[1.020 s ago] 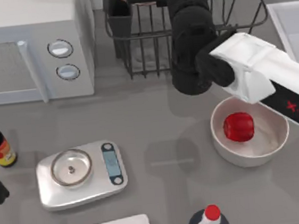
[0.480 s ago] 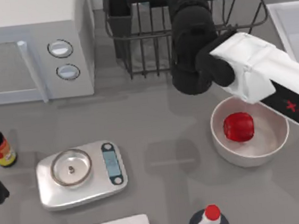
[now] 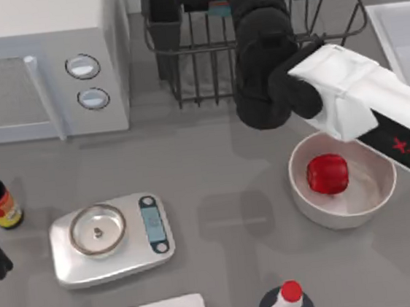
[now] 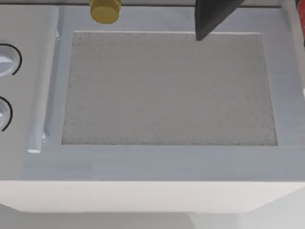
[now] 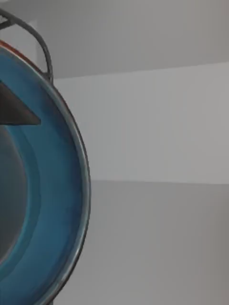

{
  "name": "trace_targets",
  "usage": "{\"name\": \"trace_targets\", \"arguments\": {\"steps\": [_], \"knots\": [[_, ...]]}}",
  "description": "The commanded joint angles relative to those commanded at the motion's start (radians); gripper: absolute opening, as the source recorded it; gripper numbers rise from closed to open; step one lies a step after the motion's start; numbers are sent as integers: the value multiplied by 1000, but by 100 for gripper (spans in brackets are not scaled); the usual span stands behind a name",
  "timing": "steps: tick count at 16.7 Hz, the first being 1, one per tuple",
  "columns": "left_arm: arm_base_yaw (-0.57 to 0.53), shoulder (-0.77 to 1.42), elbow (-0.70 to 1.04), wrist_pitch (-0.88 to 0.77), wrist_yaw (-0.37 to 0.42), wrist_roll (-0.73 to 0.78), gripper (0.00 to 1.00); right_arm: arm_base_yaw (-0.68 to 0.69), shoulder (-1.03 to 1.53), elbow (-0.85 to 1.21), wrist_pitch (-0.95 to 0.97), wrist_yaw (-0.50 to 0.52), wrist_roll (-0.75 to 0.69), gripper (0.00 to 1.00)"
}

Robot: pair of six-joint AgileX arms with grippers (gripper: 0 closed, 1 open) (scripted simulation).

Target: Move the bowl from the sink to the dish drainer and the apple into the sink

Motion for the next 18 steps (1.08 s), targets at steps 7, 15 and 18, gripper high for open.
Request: {"name": "trace_targets", "arguments": {"steps": [7,15,18], "knots": [[0,0,0,0,0,0,100,7,-1,-8,-1,1,-8,100],[0,0,0,0,0,0,100,253,-79,-448,-62,55,-402,100],[0,0,0,0,0,0,100,447,-146,-786,-85,102,-680,100]]}}
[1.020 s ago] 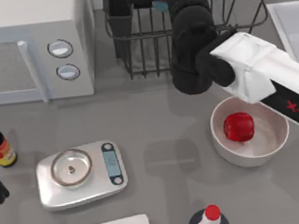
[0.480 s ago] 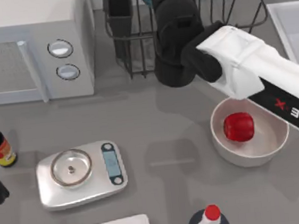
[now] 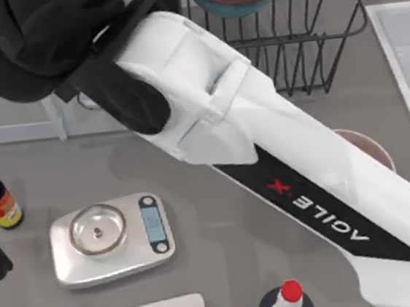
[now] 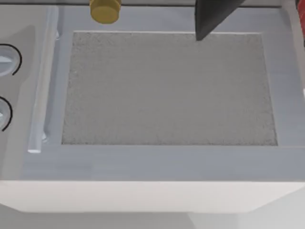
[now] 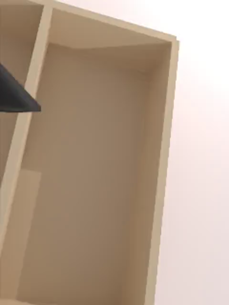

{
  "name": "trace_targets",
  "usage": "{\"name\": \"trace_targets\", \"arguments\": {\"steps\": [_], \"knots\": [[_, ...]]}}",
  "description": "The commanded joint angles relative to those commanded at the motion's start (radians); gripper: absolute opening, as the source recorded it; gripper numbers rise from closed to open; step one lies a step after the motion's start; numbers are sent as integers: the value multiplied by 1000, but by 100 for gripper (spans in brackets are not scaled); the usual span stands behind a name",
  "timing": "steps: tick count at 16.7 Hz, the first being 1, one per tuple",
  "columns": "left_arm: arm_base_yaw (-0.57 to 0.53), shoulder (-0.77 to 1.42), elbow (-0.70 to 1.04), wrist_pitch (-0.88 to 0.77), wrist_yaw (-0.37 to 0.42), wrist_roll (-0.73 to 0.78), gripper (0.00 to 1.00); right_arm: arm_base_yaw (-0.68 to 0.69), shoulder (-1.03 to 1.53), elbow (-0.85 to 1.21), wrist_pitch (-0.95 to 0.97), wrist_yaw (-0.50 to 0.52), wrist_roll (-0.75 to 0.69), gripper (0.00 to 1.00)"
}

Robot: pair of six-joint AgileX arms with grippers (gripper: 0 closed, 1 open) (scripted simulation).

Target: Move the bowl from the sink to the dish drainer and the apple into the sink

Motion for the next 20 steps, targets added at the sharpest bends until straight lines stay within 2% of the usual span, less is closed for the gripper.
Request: {"name": "trace_targets", "arguments": {"steps": [4,14,17,20], "knots": [[0,0,0,0,0,0,100,325,-112,-586,-21,73,-447,100],[0,0,0,0,0,0,100,1240,-418,-2257,9,292,-1581,100],[0,0,0,0,0,0,100,1496,-517,-2663,53,368,-1868,100],[0,0,0,0,0,0,100,1716,-613,-2985,109,436,-2108,100]]}}
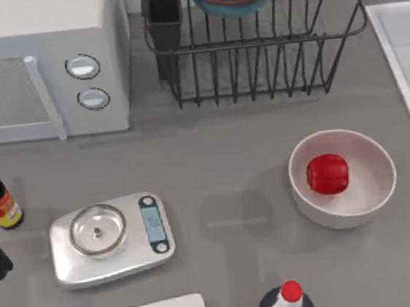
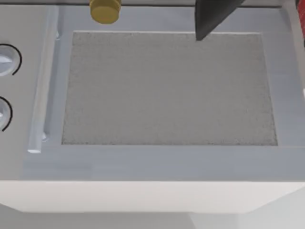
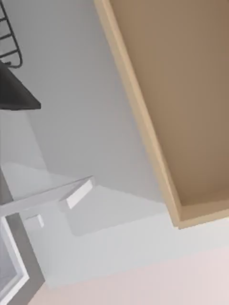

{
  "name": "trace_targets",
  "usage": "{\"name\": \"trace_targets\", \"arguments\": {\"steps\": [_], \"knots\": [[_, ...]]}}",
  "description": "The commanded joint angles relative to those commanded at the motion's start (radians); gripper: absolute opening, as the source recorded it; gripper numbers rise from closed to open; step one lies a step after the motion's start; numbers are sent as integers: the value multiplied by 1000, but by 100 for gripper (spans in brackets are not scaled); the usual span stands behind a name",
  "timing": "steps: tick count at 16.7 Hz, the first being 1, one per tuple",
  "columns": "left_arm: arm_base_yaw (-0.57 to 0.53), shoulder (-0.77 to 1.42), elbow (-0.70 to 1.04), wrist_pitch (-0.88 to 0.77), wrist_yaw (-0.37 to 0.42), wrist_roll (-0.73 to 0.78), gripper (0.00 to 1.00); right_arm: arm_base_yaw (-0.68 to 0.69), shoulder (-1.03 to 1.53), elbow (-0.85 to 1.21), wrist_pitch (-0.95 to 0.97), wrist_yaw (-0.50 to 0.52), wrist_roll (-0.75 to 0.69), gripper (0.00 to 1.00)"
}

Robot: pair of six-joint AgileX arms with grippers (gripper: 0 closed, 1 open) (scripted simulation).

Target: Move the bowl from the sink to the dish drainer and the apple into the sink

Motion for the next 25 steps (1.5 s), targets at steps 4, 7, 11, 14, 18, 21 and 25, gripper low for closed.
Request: {"name": "trace_targets", "arguments": {"steps": [4,7,11,14,18,21,25], "knots": [[0,0,0,0,0,0,100,218,-106,-291,74,68,-227,100],[0,0,0,0,0,0,100,309,-153,-402,110,95,-320,100],[0,0,0,0,0,0,100,325,-161,-421,117,100,-337,100],[0,0,0,0,0,0,100,325,-161,-421,117,100,-337,100],[0,0,0,0,0,0,100,325,-161,-421,117,100,-337,100],[0,0,0,0,0,0,100,325,-161,-421,117,100,-337,100],[0,0,0,0,0,0,100,325,-161,-421,117,100,-337,100]]}}
